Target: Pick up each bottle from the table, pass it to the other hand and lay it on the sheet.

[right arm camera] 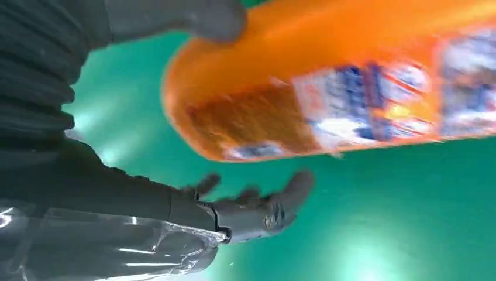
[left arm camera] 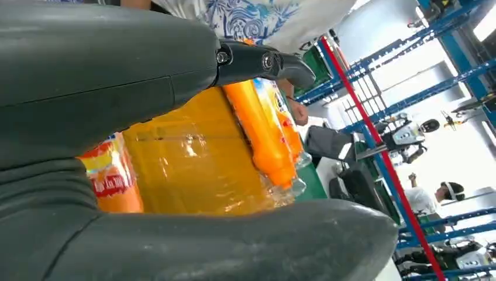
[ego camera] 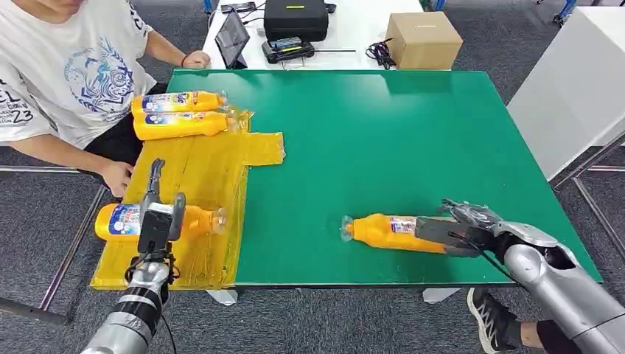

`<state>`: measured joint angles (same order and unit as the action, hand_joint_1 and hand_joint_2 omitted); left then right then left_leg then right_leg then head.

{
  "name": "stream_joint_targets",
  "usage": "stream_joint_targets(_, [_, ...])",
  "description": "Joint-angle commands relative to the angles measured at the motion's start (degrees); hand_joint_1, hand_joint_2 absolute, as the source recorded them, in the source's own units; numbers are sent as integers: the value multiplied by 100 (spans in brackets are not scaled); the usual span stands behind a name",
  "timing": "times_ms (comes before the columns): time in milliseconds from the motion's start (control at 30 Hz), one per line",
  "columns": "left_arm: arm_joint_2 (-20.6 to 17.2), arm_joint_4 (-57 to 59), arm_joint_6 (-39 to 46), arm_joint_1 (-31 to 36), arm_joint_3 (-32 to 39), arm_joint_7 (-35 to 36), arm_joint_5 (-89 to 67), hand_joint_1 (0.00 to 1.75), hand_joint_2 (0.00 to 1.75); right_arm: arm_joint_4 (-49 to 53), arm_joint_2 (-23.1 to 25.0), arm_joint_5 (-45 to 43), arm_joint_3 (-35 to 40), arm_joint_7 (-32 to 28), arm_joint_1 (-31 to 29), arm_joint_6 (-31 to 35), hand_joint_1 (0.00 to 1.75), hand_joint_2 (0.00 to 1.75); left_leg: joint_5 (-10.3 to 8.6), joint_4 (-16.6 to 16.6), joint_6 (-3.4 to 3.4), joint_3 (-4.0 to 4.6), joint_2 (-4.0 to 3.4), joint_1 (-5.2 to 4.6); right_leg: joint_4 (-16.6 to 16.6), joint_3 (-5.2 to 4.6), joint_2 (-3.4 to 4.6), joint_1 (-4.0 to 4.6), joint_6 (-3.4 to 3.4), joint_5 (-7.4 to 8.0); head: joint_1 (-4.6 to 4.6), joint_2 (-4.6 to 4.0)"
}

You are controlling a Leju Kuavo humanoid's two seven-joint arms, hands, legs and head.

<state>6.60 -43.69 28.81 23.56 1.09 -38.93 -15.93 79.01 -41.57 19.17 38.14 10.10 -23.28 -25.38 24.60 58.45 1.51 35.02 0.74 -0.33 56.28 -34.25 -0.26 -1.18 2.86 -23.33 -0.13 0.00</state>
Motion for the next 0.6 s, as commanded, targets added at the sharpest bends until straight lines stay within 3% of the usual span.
stream_joint_targets(33, [138,375,-64,271,-273,-107,146,0,0,61,-181,153,1075,168,-662,-157,166,175,14,5,-11,-20,-21,7,0,18,16,9,-15,-6,2,0])
stream_joint_targets(167, [177,492,-136,336,-277,-107,202,0,0,-158,-18,248,1335,133,-837,-183,152,175,4,-2,-7,-15,-25,5,-5,12,11,6,-9,1,2,0])
stream_joint_targets(200, [173,474,-91,339,-328,-107,196,0,0,-232,10,197,1456,38,-903,-125,133,175,5,-2,-10,-20,-26,6,-5,16,12,7,-14,1,0,0])
stream_joint_targets(233, [177,528,-90,359,-303,-107,228,0,0,-244,17,227,1479,52,-911,-59,96,175,4,-2,-8,-15,-20,5,-4,12,10,6,-10,1,4,0])
stream_joint_targets(267, [161,569,-28,374,-328,-107,200,0,0,-311,79,295,1564,65,-932,1,79,175,8,-1,-11,-21,-24,8,-5,19,13,10,-15,-1,0,0])
stream_joint_targets(300, [148,585,-15,377,-361,-107,167,0,0,-387,137,307,1598,36,-942,89,3,175,4,-3,-6,-14,-22,4,-3,11,13,5,-9,1,0,0])
stream_joint_targets(600, [89,174,35,160,-401,-107,207,0,0,-502,408,766,1454,137,-702,838,0,175,8,-4,-8,-25,-27,12,-10,24,15,14,-12,0,4,0])
